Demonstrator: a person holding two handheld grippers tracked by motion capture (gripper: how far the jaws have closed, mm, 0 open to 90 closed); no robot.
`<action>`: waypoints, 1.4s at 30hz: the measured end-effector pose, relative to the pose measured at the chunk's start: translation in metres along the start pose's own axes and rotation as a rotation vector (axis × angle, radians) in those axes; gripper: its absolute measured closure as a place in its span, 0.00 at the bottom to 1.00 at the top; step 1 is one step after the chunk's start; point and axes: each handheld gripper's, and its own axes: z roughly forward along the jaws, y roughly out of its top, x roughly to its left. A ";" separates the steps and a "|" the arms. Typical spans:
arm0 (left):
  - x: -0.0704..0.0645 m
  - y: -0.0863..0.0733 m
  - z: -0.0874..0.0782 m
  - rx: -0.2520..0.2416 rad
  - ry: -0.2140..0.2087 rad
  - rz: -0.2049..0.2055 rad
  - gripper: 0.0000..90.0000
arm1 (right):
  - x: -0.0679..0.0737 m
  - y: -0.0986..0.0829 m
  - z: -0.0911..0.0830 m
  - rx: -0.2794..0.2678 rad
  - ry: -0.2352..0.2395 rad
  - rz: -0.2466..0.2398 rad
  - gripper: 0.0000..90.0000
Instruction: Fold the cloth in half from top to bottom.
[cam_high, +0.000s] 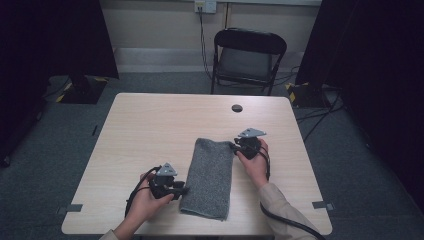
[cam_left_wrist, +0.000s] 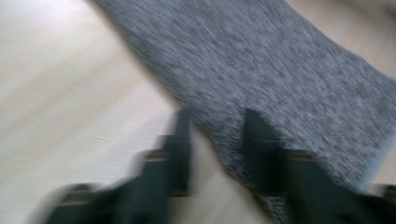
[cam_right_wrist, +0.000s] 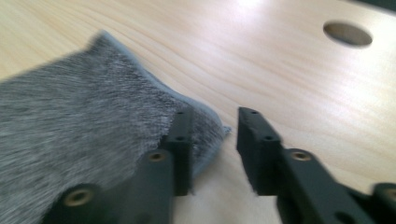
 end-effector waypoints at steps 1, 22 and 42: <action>0.000 0.000 -0.004 -0.018 -0.002 0.033 0.65 | 0.003 -0.001 -0.009 -0.013 0.027 -0.013 0.62; -0.035 -0.034 -0.013 0.031 -0.077 0.172 0.64 | 0.127 -0.077 -0.106 0.095 0.491 -0.260 0.70; -0.066 -0.021 -0.037 -0.002 -0.184 0.114 0.98 | 0.121 -0.072 -0.122 0.082 0.512 -0.212 0.96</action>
